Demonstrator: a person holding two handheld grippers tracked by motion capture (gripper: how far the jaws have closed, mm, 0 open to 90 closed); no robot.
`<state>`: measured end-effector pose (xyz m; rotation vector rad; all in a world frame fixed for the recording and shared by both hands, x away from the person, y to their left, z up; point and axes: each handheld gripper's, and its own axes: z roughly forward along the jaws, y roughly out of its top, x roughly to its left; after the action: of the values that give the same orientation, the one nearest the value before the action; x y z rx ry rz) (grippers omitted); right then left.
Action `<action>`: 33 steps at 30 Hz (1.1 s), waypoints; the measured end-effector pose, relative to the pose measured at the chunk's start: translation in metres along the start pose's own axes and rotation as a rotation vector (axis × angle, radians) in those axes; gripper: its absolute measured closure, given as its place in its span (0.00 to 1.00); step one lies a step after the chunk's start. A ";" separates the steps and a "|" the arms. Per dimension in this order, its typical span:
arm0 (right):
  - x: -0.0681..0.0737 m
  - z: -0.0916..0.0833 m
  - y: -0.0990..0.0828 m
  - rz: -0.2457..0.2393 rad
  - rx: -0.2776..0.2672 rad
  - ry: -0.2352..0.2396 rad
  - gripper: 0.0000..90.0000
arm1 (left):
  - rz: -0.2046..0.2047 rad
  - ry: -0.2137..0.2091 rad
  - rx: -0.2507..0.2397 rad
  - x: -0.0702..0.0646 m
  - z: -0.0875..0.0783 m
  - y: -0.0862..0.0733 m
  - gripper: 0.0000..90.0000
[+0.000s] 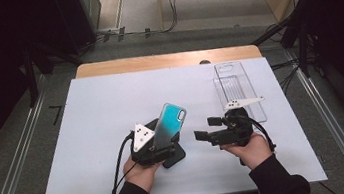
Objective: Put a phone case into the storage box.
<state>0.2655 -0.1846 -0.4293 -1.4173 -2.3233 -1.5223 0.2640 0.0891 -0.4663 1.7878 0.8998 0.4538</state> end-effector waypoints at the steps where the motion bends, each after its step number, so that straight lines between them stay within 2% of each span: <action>1: 0.000 0.001 0.001 0.001 -0.003 0.001 0.16 | 0.002 0.002 -0.003 0.000 0.000 0.000 0.19; 11: -0.001 0.015 0.012 0.040 -0.003 0.007 0.16 | 0.020 0.004 -0.004 -0.006 0.001 -0.002 0.19; 16: -0.006 0.021 0.017 0.074 -0.007 0.013 0.16 | 0.001 -0.014 -0.009 -0.009 0.003 -0.003 0.19; 18: -0.007 0.024 0.018 0.084 -0.002 0.011 0.21 | 0.002 -0.013 -0.011 -0.011 0.003 -0.002 0.19; 22: -0.008 0.031 0.022 0.093 0.006 0.005 0.22 | 0.005 -0.007 -0.008 -0.013 0.003 -0.003 0.19; 27: -0.012 0.039 0.024 0.143 0.020 0.023 0.28 | -0.003 -0.003 -0.006 -0.016 0.003 -0.004 0.19; 33: -0.013 0.045 0.028 0.186 0.014 0.028 0.41 | -0.004 -0.002 0.000 -0.017 0.003 -0.004 0.19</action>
<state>0.3117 -0.1568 -0.4387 -1.5477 -2.1141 -1.4617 0.2533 0.0749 -0.4695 1.7863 0.9020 0.4497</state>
